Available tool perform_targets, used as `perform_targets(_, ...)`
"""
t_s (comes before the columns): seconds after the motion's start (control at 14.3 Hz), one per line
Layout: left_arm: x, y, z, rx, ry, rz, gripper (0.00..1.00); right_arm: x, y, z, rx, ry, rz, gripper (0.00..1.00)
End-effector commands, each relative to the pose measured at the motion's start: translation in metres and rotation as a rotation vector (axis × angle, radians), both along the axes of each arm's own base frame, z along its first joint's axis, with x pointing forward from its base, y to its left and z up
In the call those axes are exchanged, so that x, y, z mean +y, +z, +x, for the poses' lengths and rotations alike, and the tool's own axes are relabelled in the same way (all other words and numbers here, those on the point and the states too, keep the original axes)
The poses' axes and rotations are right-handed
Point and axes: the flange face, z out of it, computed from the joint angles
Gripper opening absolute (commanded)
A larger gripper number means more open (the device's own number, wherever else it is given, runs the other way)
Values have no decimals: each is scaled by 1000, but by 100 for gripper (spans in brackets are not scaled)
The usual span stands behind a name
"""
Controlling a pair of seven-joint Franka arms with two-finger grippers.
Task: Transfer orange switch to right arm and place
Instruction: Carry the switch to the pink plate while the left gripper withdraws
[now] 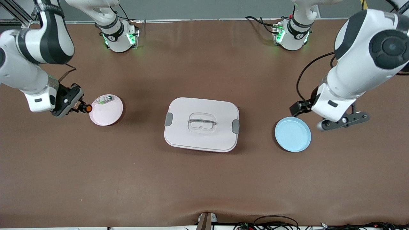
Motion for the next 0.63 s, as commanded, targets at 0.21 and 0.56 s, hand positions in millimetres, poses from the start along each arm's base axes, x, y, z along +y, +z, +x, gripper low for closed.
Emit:
perform_targets(0.21,55,19,-12,50,77,69,100,-31,-72,6,-2,139,-15,4)
perform_targets(0.56,50,21,-15,62,62,35,100,-30,-116,-1,39,237,-85,3)
